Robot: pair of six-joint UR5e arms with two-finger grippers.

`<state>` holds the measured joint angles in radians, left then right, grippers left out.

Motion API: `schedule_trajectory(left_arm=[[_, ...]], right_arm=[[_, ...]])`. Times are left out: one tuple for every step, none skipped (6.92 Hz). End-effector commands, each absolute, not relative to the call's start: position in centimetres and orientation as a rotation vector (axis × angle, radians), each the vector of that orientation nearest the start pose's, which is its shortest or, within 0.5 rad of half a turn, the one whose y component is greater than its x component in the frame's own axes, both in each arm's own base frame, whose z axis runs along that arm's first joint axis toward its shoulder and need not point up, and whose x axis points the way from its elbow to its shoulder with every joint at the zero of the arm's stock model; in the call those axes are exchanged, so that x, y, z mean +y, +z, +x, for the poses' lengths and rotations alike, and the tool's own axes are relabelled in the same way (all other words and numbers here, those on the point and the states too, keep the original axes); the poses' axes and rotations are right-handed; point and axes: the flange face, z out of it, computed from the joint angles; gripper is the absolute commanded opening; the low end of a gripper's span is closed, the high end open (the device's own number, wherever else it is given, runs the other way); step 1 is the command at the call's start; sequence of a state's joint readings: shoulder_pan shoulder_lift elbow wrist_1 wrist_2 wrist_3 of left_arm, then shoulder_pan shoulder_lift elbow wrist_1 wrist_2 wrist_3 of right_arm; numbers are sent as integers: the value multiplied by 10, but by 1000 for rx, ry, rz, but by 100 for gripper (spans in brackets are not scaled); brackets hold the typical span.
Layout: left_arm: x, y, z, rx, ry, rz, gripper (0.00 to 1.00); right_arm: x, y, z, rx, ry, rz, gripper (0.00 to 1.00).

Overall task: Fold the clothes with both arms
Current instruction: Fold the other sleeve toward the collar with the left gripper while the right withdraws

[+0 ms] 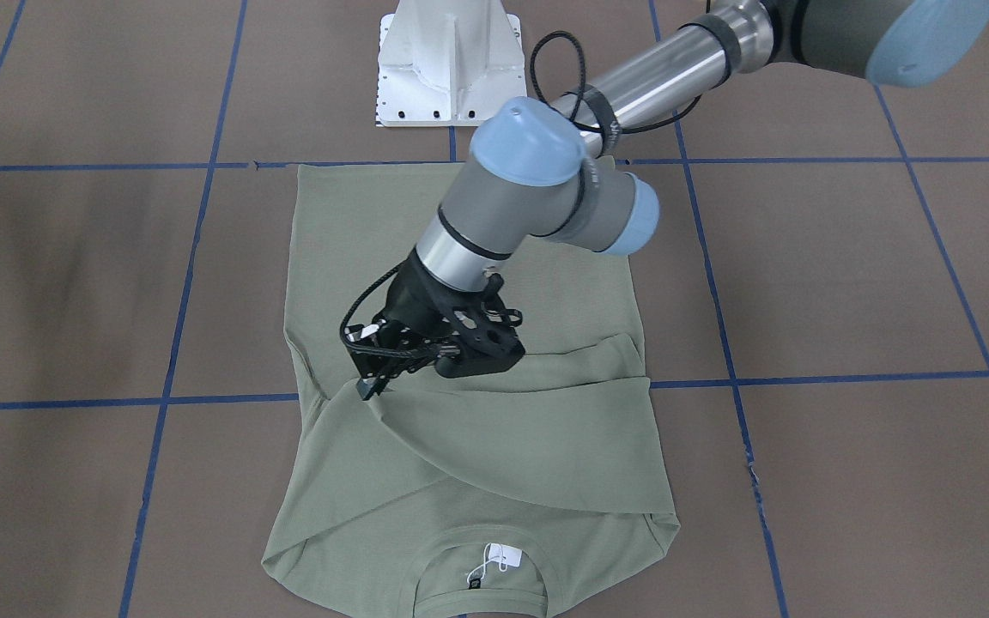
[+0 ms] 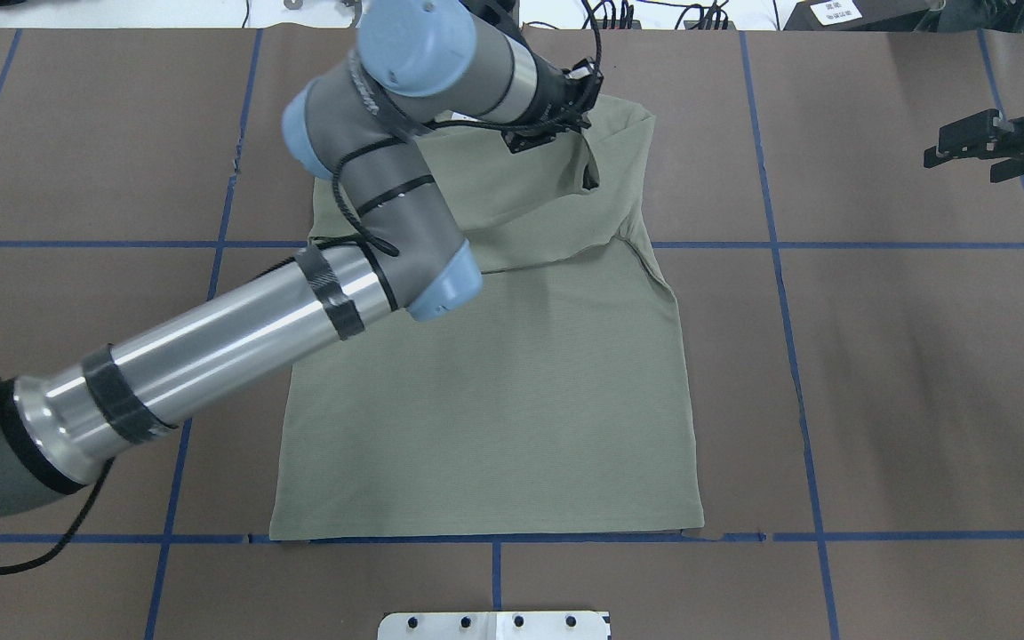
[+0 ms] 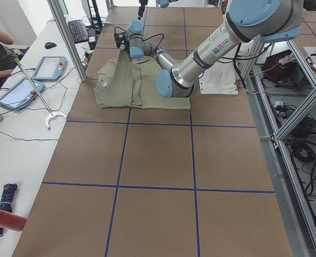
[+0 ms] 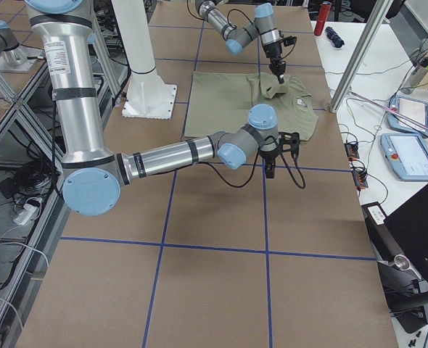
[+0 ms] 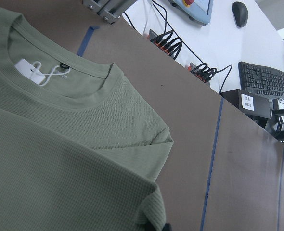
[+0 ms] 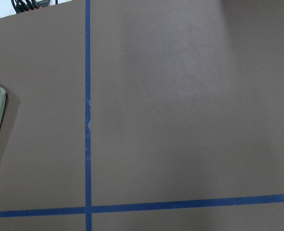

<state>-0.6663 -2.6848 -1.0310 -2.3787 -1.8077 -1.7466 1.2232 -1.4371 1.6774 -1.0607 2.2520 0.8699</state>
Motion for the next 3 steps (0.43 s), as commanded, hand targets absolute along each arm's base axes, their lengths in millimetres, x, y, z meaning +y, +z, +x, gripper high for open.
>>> schedule_trajectory(left_arm=[[-581, 49, 640, 1375, -542, 150, 0], [-584, 55, 659, 1367, -550, 161, 0], [-582, 57, 666, 1375, -549, 167, 0]], right_arm=[[-551, 482, -124, -942, 226, 216, 100], [-551, 484, -124, -940, 227, 213, 100], [-551, 484, -124, -941, 227, 215, 100]])
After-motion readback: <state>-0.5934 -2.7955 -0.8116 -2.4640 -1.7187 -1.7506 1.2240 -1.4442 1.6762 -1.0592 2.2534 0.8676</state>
